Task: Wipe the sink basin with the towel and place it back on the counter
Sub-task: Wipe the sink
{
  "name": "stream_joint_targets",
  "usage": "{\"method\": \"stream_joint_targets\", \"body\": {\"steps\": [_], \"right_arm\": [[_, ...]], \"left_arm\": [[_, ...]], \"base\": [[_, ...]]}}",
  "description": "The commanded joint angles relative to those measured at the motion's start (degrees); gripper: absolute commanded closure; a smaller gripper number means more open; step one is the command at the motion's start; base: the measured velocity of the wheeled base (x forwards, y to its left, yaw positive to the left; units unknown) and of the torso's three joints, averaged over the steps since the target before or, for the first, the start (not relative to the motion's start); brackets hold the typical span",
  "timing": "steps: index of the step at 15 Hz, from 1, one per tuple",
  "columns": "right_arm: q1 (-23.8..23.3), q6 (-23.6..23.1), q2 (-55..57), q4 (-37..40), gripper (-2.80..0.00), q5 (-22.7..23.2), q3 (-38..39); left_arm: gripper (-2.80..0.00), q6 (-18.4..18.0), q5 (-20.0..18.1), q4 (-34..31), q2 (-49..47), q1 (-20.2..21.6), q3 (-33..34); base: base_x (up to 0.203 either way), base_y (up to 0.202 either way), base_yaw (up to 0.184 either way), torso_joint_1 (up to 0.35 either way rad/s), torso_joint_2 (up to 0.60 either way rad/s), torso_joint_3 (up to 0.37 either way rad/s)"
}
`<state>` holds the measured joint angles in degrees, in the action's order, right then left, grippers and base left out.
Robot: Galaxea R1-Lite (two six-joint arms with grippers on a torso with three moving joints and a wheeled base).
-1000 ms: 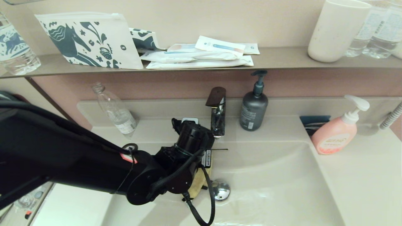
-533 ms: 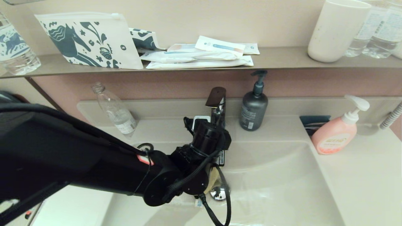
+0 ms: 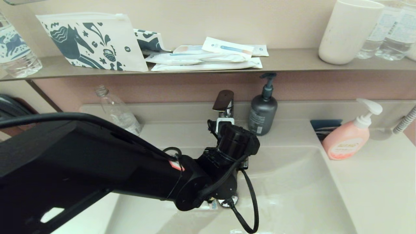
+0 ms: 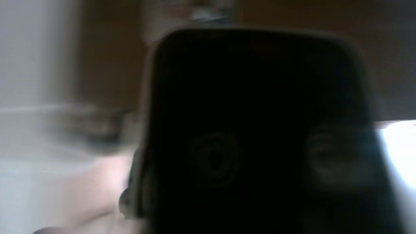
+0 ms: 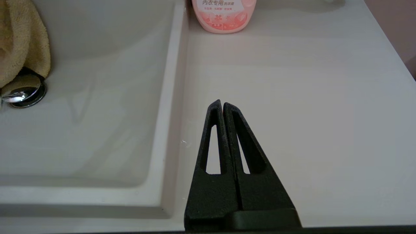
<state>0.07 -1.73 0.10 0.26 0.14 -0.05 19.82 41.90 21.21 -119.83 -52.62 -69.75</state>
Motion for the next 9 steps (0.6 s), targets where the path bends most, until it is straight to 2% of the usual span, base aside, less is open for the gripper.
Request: {"method": "stream_joint_targets", "body": {"steps": [1,4,9], "right_arm": [[0.01,-0.03,-0.01,0.01,0.0,0.03,-0.04],[0.01,-0.03,-0.01,0.01,0.0,0.03,0.04],[0.01,-0.03,-0.01,0.01,0.0,0.03,0.05]], "left_arm": [[0.0,0.14,0.89,0.1,-1.49,-0.88,-1.59],[0.0,0.09,2.75,-0.03,-2.25,-1.94,-3.18],[0.0,0.05,3.53,-0.25,-3.34,-3.4,-4.21]], "base": [[0.0,0.0,0.0,0.0,0.0,0.0],[0.0,0.0,0.0,0.0,0.0,0.0],[0.0,0.0,0.0,0.0,0.0,0.0]]}}
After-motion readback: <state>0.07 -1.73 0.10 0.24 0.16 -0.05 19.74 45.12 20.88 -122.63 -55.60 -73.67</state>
